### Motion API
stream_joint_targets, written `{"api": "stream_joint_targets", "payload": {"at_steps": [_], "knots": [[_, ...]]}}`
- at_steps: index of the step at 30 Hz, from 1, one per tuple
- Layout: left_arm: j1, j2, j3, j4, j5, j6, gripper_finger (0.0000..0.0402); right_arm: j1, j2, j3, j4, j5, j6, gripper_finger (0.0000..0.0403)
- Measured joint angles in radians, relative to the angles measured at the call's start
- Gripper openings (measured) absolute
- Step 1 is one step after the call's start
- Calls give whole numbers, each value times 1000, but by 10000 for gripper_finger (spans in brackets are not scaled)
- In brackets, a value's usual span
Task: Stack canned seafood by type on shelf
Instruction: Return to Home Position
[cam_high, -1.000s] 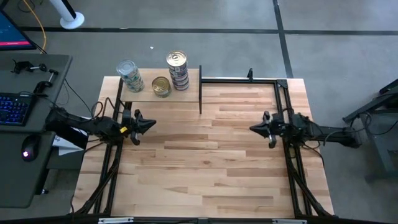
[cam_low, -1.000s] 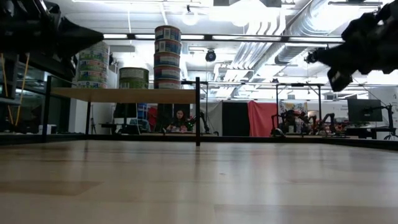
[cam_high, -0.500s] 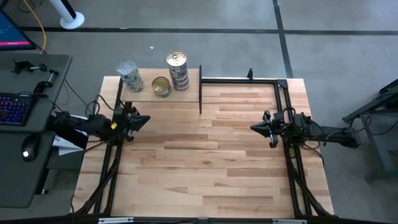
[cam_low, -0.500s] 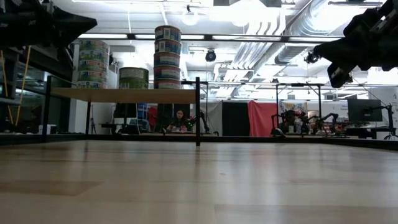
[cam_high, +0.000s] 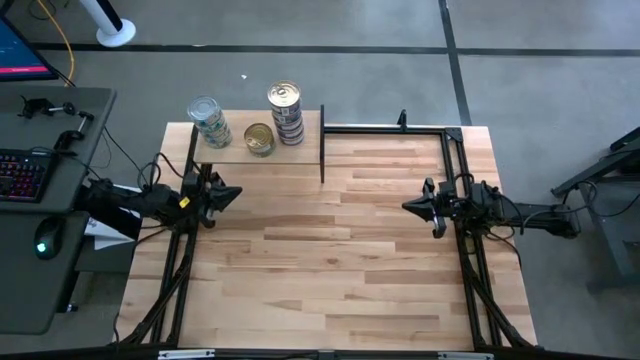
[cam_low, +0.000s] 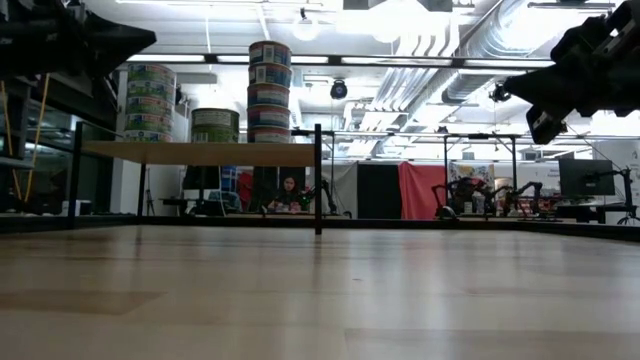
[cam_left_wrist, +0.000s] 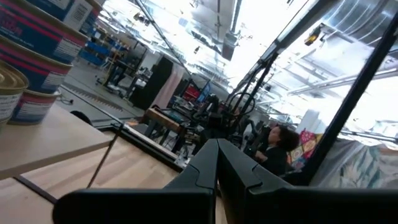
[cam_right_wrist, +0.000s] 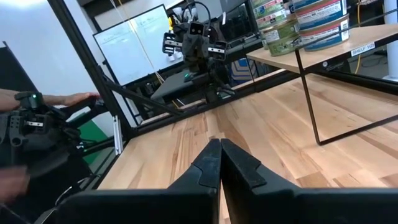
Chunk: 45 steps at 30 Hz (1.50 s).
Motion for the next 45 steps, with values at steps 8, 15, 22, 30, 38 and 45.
{"api": "stream_joint_targets", "payload": {"at_steps": [8,15,22,30,38,45], "knots": [[12,0,0,-59,0,217,0,0,0,0,-4,0,0,0],[143,0,0,-250,180,396,1,0,1,0,-19,0,0,0],[207,0,0,-295,492,408,1,0,1,0,-20,0,0,0],[196,0,0,-282,510,349,1,0,1,0,-19,0,0,0],[196,0,0,-281,507,349,1,0,1,0,-19,0,0,0],[196,0,0,-280,506,349,1,0,1,0,-19,0,0,0]]}}
